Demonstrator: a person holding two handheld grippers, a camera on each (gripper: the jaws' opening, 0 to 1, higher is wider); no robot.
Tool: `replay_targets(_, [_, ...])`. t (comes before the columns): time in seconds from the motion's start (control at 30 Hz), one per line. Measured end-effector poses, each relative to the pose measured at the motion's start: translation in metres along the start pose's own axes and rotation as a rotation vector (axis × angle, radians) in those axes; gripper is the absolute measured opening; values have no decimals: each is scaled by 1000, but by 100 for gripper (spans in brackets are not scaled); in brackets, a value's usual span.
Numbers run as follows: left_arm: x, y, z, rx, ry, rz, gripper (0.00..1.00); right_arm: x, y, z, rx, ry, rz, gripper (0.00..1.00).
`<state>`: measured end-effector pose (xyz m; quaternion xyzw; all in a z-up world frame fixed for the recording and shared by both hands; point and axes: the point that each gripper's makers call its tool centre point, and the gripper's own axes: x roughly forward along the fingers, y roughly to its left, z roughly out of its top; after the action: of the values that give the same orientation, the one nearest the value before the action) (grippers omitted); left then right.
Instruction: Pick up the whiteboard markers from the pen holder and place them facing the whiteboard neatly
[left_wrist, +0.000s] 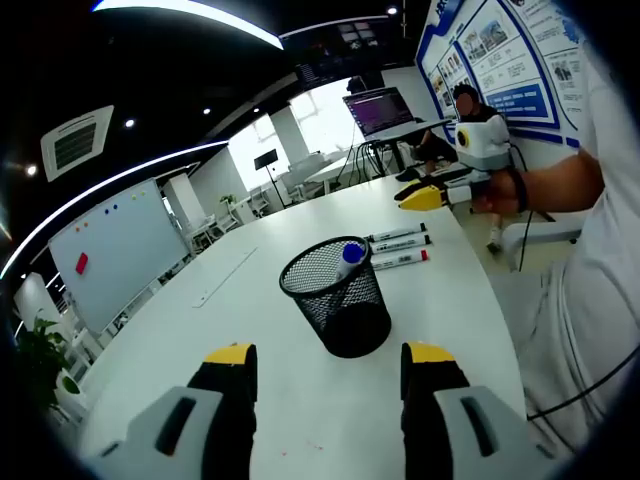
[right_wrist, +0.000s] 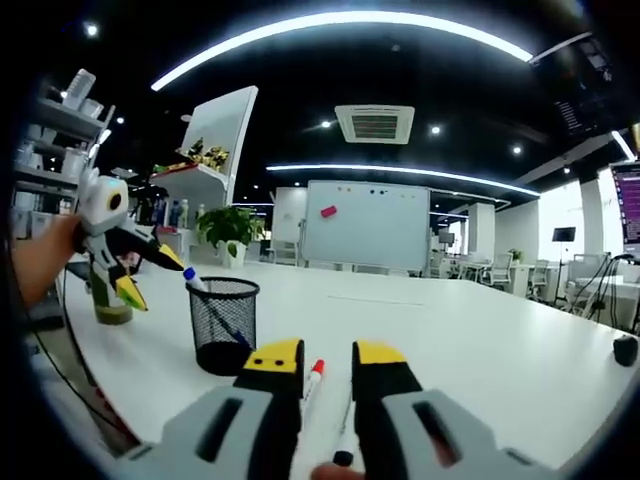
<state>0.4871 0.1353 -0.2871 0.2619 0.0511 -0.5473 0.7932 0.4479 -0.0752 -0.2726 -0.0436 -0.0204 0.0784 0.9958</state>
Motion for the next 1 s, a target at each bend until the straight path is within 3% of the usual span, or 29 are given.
replay_targets(0.63, [0, 0, 0, 0, 0, 0, 59, 12, 26, 22, -29, -16, 85, 20])
replay_targets(1.0, [0, 0, 0, -1, -1, 1, 59, 18, 40, 26, -30, -9, 128, 20])
